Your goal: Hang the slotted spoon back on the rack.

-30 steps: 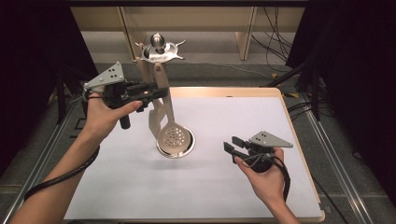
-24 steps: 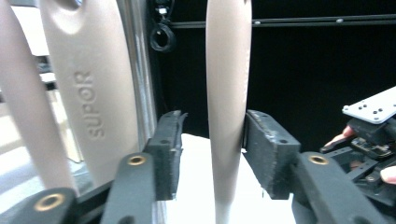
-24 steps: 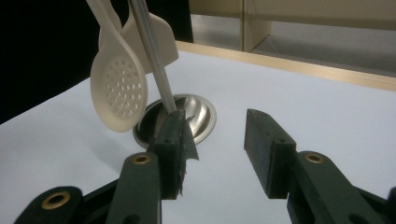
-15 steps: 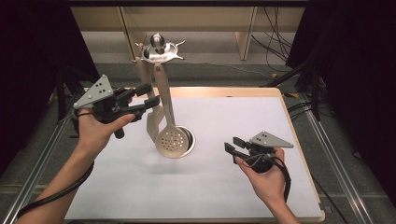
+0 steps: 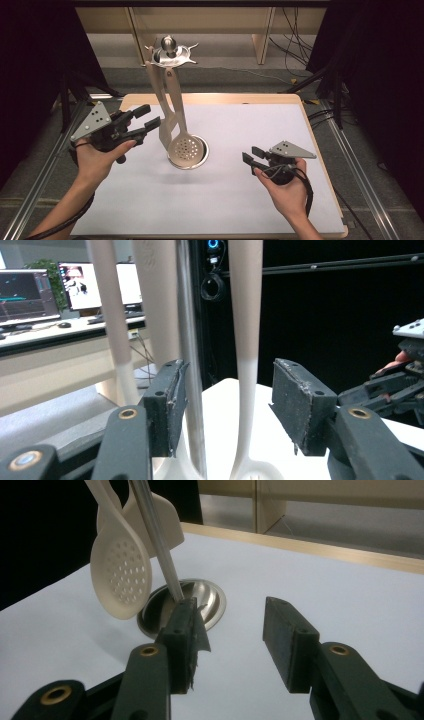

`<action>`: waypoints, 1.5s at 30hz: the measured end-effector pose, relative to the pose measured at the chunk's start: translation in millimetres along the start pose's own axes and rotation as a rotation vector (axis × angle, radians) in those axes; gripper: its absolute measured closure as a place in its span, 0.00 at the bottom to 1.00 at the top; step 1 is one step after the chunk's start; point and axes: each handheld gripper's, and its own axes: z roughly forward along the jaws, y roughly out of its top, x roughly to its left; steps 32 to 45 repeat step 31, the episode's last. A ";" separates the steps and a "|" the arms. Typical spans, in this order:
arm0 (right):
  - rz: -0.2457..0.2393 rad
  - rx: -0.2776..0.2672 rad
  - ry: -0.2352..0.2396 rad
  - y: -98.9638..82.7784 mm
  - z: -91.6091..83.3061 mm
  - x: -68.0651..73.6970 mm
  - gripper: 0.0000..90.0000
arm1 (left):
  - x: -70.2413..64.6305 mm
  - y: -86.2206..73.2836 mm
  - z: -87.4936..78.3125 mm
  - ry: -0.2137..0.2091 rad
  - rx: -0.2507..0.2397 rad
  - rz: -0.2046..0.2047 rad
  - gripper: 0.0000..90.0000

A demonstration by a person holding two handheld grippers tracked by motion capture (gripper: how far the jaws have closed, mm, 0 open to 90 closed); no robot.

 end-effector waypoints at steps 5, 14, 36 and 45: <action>-0.005 -0.001 0.000 -0.8 0.9 -1.1 0.65 | 0.0 -10.5 -8.6 0.018 0.009 -0.003 0.52; 0.010 0.009 0.009 -2.0 3.0 -2.2 0.65 | 3.6 -22.8 -17.6 0.030 0.019 -0.022 0.51; 0.018 0.007 0.002 -3.4 2.6 -1.8 0.64 | 1.7 -21.5 -14.6 0.021 0.014 -0.043 0.50; 0.018 0.007 0.002 -3.4 2.6 -1.8 0.64 | 1.7 -21.5 -14.6 0.021 0.014 -0.043 0.50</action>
